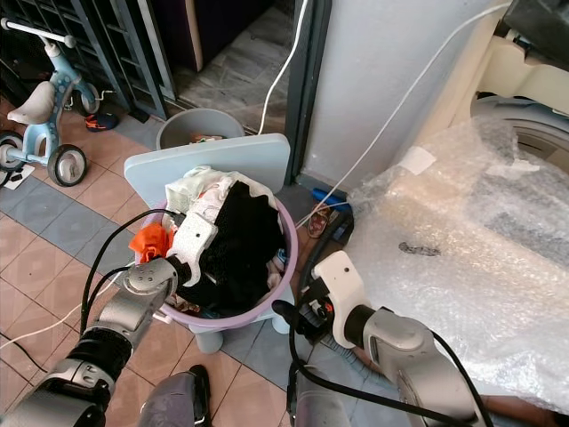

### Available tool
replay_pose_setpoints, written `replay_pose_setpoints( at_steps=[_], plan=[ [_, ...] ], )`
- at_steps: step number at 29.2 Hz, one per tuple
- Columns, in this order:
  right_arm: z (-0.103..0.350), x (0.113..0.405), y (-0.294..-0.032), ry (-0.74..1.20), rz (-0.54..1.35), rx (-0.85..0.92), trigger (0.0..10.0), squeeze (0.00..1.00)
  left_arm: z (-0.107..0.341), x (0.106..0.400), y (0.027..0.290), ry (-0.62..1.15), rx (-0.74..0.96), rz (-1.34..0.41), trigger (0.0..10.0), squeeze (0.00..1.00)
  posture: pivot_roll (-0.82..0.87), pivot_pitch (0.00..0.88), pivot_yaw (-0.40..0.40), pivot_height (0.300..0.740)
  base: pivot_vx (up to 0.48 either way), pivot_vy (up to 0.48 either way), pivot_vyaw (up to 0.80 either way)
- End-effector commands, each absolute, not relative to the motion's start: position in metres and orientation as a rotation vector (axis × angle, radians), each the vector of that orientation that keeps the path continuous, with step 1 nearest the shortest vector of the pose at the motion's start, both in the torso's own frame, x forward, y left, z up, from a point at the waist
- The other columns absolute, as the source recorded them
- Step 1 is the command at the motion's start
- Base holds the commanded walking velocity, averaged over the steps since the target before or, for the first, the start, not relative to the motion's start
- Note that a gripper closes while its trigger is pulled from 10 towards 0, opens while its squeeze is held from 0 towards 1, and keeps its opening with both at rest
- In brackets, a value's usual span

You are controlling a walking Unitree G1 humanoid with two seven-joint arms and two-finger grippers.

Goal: Clothes washing

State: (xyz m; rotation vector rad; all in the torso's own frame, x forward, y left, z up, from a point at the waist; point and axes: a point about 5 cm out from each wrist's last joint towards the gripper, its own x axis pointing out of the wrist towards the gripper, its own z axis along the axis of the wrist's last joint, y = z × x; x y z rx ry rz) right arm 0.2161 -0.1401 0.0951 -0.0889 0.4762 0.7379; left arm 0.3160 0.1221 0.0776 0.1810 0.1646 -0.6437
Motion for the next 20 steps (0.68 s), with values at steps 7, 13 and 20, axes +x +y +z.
replay_pose_setpoints(
  at_steps=[7, 13, 20],
  plan=[
    [0.088, 0.218, -0.141, 0.484, 0.727, -0.086, 10.0, 0.0, 0.119, 0.311, 0.159, 0.04, 0.07, -0.535, 0.0, 0.0, -0.01, 0.157, -0.056, 0.74, 0.0, 0.0, 0.0],
    [0.083, 0.223, -0.129, 0.476, 0.771, -0.085, 10.0, 0.0, 0.098, 0.289, 0.154, 0.153, 0.186, -0.601, 10.0, 0.0, 0.04, 0.145, -0.068, 0.74, 0.0, 0.0, 0.0],
    [0.082, 0.226, -0.13, 0.462, 0.766, -0.113, 10.0, 0.0, 0.082, 0.282, 0.117, 0.215, 0.281, -0.821, 10.0, 1.0, 0.01, 0.136, -0.05, 0.74, 0.0, 0.0, 0.0]
  ],
)
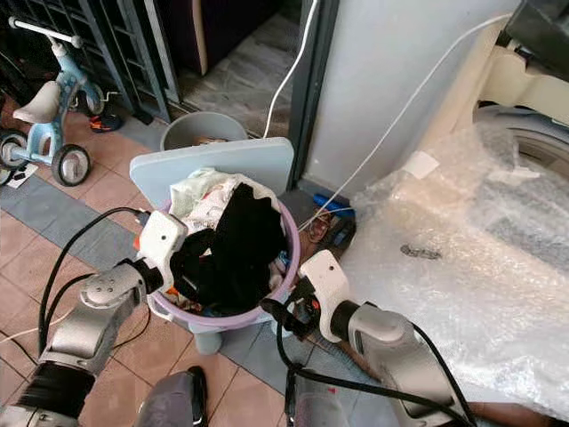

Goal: Clothes washing

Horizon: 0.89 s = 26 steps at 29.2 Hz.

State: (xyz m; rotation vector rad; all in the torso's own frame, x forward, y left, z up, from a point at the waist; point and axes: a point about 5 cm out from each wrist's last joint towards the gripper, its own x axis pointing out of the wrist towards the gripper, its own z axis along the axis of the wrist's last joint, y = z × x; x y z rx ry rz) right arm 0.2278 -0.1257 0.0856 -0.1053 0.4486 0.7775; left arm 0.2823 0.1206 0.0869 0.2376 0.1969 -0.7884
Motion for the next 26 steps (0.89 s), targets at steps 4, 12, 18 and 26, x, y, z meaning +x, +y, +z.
replay_pose_setpoints(
  at_steps=[4, 12, 18, 26],
  plan=[
    [0.079, 0.221, -0.134, 0.468, 0.734, -0.119, 10.0, 0.0, 0.072, 0.285, 0.113, 0.269, 0.339, -0.885, 10.0, 1.0, -0.02, 0.141, -0.032, 0.74, 0.0, 0.0, 0.0],
    [0.072, 0.211, -0.131, 0.484, 0.72, -0.109, 10.0, 0.0, 0.082, 0.305, 0.115, 0.131, 0.472, -0.713, 10.0, 1.0, -0.02, 0.145, -0.022, 0.74, 0.0, 0.0, 0.0],
    [0.076, 0.218, -0.13, 0.461, 0.724, -0.125, 10.0, 0.0, 0.078, 0.31, 0.12, 0.139, 0.455, -0.656, 10.0, 1.0, -0.02, 0.143, -0.028, 0.74, 0.0, 0.0, 0.0],
    [0.077, 0.224, -0.128, 0.448, 0.728, -0.131, 10.0, 0.0, 0.07, 0.306, 0.11, 0.147, 0.466, -0.704, 10.0, 1.0, -0.01, 0.139, -0.034, 0.74, 0.0, 0.0, 0.0]
  ],
)
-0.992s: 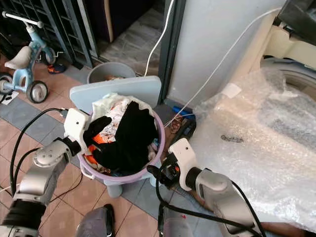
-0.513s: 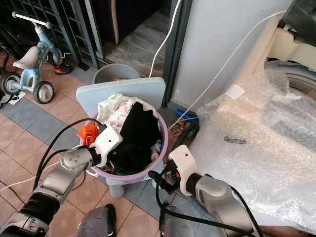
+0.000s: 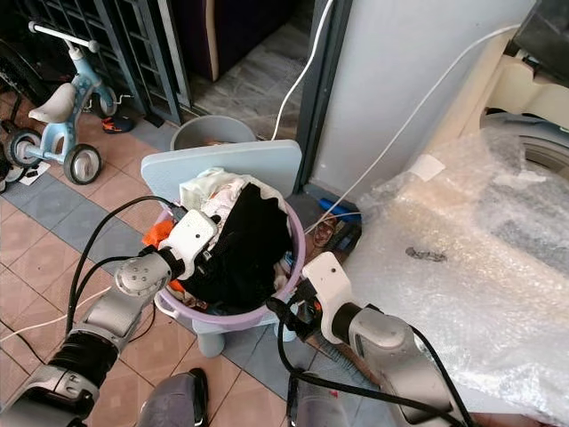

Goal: Clothes washing

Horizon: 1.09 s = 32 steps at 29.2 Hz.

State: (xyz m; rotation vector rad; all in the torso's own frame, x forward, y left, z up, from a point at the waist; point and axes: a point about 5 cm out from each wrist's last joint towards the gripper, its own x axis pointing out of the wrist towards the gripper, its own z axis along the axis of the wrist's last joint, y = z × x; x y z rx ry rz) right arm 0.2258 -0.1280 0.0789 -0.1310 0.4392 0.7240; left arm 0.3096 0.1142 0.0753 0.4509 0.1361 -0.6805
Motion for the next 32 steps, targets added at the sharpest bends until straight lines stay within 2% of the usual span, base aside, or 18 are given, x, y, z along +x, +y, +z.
replay_pose_setpoints(
  at_steps=[1, 11, 19, 25, 26, 31, 32],
  plan=[
    [0.077, 0.224, -0.127, 0.446, 0.731, -0.13, 10.0, 0.0, 0.069, 0.306, 0.108, 0.15, 0.47, -0.719, 10.0, 1.0, -0.01, 0.14, -0.033, 0.74, 0.0, 0.0, 0.0],
    [0.076, 0.221, -0.124, 0.472, 0.769, -0.126, 10.0, 0.0, 0.054, 0.299, 0.088, 0.198, 0.63, -0.874, 10.0, 1.0, -0.01, 0.165, -0.045, 0.74, 0.0, 0.0, 0.0],
    [0.08, 0.225, -0.126, 0.464, 0.783, -0.145, 10.0, 0.0, 0.04, 0.306, 0.091, 0.255, 0.7, -0.777, 10.0, 1.0, -0.03, 0.172, -0.07, 0.74, 0.0, 0.0, 0.0],
    [0.08, 0.225, -0.127, 0.461, 0.781, -0.148, 10.0, 0.0, 0.043, 0.315, 0.094, 0.205, 0.796, -0.701, 10.0, 1.0, -0.03, 0.172, -0.071, 0.74, 0.0, 0.0, 0.0],
    [0.08, 0.225, -0.127, 0.46, 0.78, -0.147, 10.0, 0.0, 0.044, 0.316, 0.096, 0.195, 0.815, -0.682, 10.0, 0.02, -0.03, 0.172, -0.071, 0.74, 0.0, 0.0, 0.0],
    [0.081, 0.225, -0.126, 0.459, 0.779, -0.146, 10.0, 0.0, 0.035, 0.314, 0.096, 0.26, 0.782, -0.697, 10.0, 0.0, -0.03, 0.171, -0.072, 0.74, 0.0, 0.0, 0.0],
    [0.081, 0.226, -0.125, 0.458, 0.779, -0.148, 10.0, 0.0, 0.032, 0.311, 0.095, 0.272, 0.766, -0.727, 0.0, 0.0, -0.03, 0.17, -0.072, 0.74, 0.0, 0.0, 0.0]
  ],
)
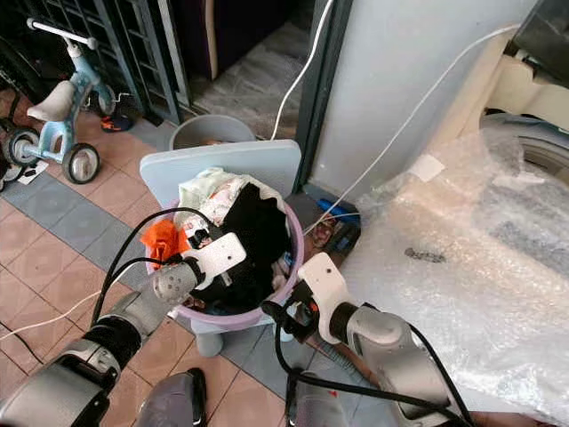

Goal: Clothes washing

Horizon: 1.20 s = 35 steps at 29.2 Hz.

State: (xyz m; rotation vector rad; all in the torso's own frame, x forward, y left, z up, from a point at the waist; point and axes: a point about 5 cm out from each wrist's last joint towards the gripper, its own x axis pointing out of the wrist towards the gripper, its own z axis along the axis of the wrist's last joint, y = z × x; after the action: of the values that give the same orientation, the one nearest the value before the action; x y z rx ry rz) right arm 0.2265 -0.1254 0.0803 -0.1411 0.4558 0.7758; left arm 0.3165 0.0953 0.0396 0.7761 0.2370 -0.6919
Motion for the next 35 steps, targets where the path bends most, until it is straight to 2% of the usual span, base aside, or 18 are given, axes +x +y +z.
replay_pose_setpoints(
  at_steps=[1, 20, 27, 35],
  plan=[
    [0.081, 0.226, -0.125, 0.457, 0.779, -0.149, 10.0, 0.0, 0.031, 0.311, 0.095, 0.275, 0.764, -0.733, 0.0, 0.0, -0.03, 0.169, -0.072, 0.74, 0.0, 0.0, 0.0],
    [0.08, 0.227, -0.126, 0.457, 0.774, -0.158, 10.0, 0.0, 0.029, 0.311, 0.093, 0.279, 0.758, -0.741, 0.0, 0.0, -0.03, 0.167, -0.073, 0.74, 0.0, 0.0, 0.0],
    [0.08, 0.227, -0.126, 0.455, 0.771, -0.164, 10.0, 0.0, 0.031, 0.316, 0.099, 0.292, 0.723, -0.675, 0.0, 0.0, -0.03, 0.164, -0.073, 0.74, 0.0, 0.0, 0.0],
    [0.08, 0.231, -0.128, 0.444, 0.751, -0.167, 10.0, 0.0, 0.035, 0.323, 0.113, 0.327, 0.54, -0.553, 0.0, 0.0, -0.03, 0.155, -0.074, 0.74, 0.0, 0.0, 0.0]
  ],
)
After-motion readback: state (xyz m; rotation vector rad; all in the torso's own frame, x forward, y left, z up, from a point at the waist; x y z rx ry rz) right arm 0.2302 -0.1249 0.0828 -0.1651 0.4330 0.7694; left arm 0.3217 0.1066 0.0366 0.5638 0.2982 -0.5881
